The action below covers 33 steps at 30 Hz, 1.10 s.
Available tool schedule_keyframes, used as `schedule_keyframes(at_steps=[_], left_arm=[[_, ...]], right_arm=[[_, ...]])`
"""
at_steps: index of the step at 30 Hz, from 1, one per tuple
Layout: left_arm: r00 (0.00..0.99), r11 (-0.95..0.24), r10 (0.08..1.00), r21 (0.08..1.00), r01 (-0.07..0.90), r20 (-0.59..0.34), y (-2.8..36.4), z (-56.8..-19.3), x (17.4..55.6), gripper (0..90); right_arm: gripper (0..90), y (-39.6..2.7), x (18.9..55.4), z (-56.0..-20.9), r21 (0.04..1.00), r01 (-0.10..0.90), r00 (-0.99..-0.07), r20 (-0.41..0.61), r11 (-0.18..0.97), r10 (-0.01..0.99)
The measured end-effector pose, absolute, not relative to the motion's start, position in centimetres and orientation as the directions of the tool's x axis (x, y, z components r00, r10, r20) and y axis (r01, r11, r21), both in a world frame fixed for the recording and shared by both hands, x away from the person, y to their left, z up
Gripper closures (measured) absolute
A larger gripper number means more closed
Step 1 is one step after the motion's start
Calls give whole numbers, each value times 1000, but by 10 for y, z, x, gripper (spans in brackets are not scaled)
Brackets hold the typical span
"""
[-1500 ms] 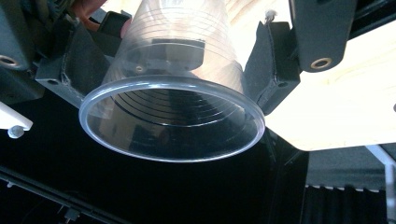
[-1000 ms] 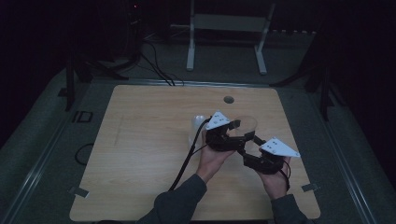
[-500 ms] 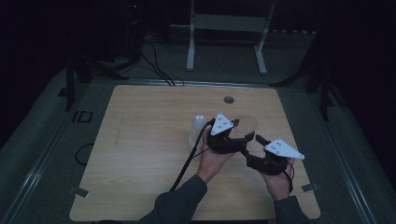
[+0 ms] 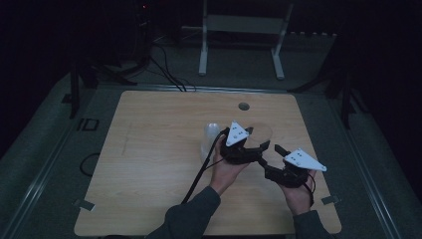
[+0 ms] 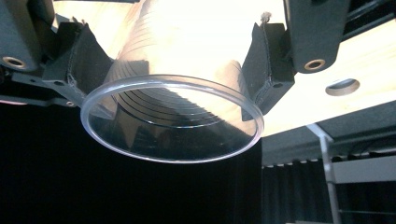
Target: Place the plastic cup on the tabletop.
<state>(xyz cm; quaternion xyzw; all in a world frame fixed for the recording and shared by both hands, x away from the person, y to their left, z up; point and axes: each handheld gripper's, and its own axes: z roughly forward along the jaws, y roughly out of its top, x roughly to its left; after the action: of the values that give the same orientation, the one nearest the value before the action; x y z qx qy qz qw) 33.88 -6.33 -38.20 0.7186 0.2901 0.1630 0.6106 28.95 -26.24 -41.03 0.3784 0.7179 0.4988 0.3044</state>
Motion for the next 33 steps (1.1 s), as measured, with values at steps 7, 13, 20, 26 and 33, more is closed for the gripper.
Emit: schedule_keyframes(at_steps=[7, 13, 20, 26, 33], left_arm=[[775, -94, 623, 972, 215, -111, -63, -384, 339, 295], [774, -102, 624, 972, 214, -105, -63, -387, 340, 295], [774, -102, 624, 971, 215, -106, -61, -389, 340, 296], [773, -108, 626, 970, 218, -104, -60, -393, 340, 297], [772, -112, 627, 969, 220, -103, -60, -397, 341, 297]], right_arm=[[279, -265, 289, -412, 947, 242, -521, -58, 212, 852], [280, -265, 289, -412, 946, 245, -519, -58, 213, 853], [280, -266, 289, -411, 946, 245, -517, -56, 211, 854], [280, -266, 289, -413, 946, 247, -516, -57, 212, 855], [280, -269, 288, -412, 946, 247, -508, -56, 208, 859]])
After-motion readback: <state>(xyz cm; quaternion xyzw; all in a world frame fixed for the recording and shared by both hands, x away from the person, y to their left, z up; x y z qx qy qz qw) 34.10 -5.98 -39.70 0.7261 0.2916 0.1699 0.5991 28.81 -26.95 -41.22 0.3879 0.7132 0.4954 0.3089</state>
